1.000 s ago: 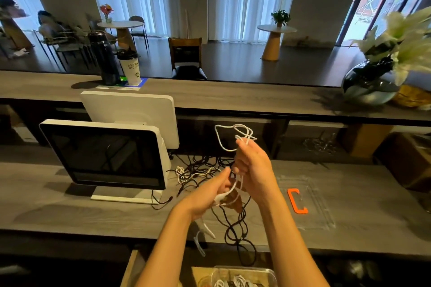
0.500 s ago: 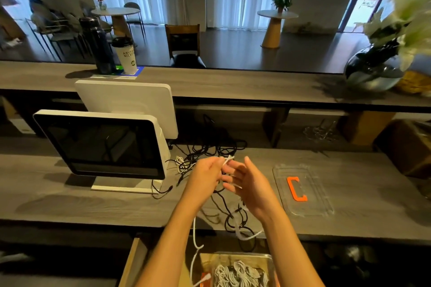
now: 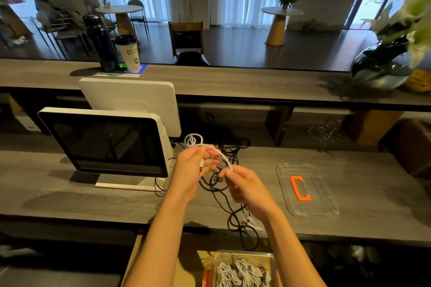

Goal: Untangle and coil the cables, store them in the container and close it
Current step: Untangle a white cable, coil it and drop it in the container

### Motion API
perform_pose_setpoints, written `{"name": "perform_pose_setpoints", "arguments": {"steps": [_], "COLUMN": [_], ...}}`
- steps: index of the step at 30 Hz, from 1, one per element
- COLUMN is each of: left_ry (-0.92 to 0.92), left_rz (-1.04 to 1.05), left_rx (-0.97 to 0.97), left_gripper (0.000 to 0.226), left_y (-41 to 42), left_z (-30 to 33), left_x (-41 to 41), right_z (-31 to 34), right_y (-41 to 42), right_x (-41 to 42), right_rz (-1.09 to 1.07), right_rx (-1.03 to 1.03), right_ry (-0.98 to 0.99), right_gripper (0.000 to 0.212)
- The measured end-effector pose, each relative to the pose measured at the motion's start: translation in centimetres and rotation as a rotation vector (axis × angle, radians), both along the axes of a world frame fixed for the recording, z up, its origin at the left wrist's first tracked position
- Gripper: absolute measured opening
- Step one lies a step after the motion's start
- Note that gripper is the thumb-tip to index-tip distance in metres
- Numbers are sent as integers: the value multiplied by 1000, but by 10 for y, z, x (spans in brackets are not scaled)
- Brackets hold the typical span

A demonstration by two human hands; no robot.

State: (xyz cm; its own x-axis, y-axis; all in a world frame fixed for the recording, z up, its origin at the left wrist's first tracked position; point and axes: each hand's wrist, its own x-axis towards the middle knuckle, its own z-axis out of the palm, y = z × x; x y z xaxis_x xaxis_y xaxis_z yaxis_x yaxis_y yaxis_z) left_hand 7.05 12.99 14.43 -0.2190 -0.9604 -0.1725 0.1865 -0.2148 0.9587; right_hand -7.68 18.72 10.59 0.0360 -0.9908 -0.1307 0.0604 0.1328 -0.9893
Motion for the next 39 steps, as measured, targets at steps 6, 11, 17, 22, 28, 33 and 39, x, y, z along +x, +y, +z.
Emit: {"name": "perform_pose_setpoints", "arguments": {"steps": [6, 11, 17, 22, 28, 33, 39], "left_ry": [-484, -598, -395, -282, 38, 355, -330], "left_rz": [-336, -426, -324, -339, -240, -36, -602], "left_rx": [78, -148, -198, -195, -178, -78, -63], "left_gripper": [23, 37, 31, 30, 28, 27, 46], "left_y": [-6, -5, -1, 5, 10, -1, 4], "left_z": [-15, -10, -4, -1, 4, 2, -21], "left_x": [20, 23, 21, 11, 1, 19, 28], "right_z": [23, 21, -7, 4, 0, -11, 0], "right_y": [-28, -51, -55, -28, -10, -2, -1], "right_x": [-41, -65, -81, -34, 3, -7, -19], "right_rz": [-460, -615, -628, -518, -80, -93, -179], "right_rx": [-179, -232, -68, -189, -109, -86, -133], "right_ry": [148, 308, 533, 322, 51, 90, -4], "right_gripper": [33, 31, 34, 36, 40, 35, 37]}}
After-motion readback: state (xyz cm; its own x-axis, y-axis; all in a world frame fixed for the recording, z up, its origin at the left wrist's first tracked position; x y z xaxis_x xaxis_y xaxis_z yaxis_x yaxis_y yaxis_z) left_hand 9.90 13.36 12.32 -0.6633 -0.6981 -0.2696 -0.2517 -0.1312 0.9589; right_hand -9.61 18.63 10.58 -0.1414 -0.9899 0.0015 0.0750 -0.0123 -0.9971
